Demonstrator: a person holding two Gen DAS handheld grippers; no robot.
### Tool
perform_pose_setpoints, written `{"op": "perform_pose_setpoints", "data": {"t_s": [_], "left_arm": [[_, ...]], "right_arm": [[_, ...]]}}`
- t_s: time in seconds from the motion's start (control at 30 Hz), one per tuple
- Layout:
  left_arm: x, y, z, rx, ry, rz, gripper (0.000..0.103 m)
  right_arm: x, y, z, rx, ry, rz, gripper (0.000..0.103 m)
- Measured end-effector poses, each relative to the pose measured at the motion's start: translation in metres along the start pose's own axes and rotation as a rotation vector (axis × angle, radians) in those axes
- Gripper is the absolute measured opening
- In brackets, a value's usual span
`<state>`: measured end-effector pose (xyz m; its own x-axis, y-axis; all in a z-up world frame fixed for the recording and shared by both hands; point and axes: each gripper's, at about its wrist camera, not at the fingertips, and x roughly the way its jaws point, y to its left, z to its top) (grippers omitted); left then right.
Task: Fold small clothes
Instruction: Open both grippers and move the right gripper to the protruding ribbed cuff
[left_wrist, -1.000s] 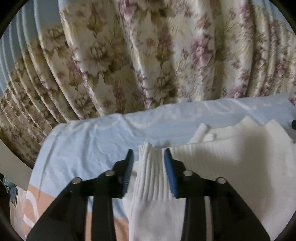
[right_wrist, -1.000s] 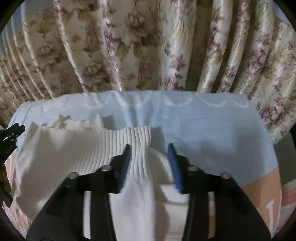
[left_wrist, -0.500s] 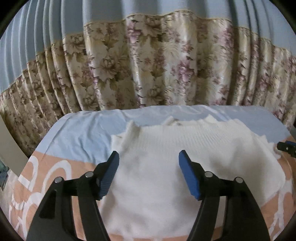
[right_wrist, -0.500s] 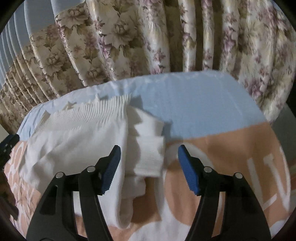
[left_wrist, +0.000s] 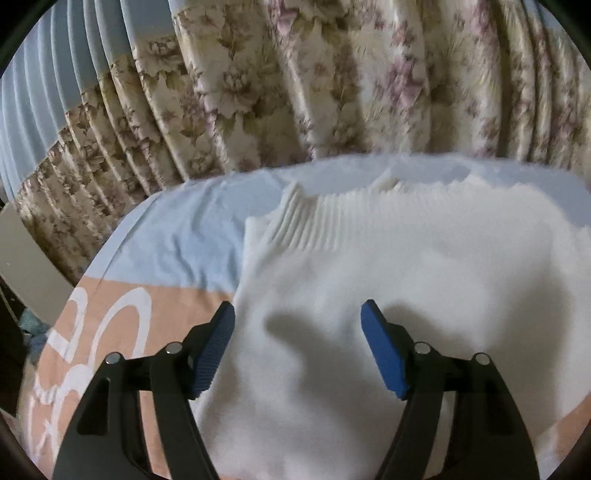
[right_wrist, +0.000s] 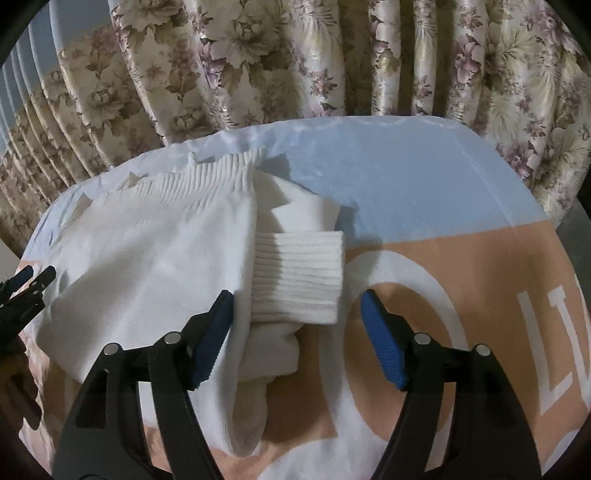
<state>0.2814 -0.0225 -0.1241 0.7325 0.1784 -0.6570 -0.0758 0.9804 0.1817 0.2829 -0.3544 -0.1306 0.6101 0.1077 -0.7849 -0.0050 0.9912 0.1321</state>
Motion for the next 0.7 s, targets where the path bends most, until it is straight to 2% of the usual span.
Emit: {"op": "perform_pose_setpoints", "data": {"t_s": [0.13, 0.27, 0.37, 0.53, 0.67, 0.7], "left_arm": [[-0.024, -0.016, 0.014, -0.017, -0.082, -0.082, 0.072], [-0.035, -0.044, 0.027, 0.010, -0.111, -0.151, 0.072], [-0.032, -0.061, 0.028, 0.011, -0.088, -0.189, 0.072], [-0.025, -0.082, 0.020, 0.016, -0.062, -0.218, 0.072], [-0.016, -0.086, 0.012, 0.010, -0.039, -0.212, 0.072], [-0.013, -0.085, 0.009, 0.004, -0.033, -0.209, 0.072]], "right_arm": [[0.004, -0.003, 0.008, 0.016, 0.000, 0.012, 0.072], [0.013, -0.005, 0.015, 0.034, 0.017, 0.035, 0.072], [0.020, -0.005, 0.016, 0.031, 0.034, 0.037, 0.074], [0.029, -0.014, 0.012, 0.049, 0.056, 0.014, 0.089], [0.032, -0.018, 0.010, 0.074, 0.057, 0.048, 0.090], [0.032, -0.016, 0.010, 0.069, 0.055, 0.056, 0.086]]}}
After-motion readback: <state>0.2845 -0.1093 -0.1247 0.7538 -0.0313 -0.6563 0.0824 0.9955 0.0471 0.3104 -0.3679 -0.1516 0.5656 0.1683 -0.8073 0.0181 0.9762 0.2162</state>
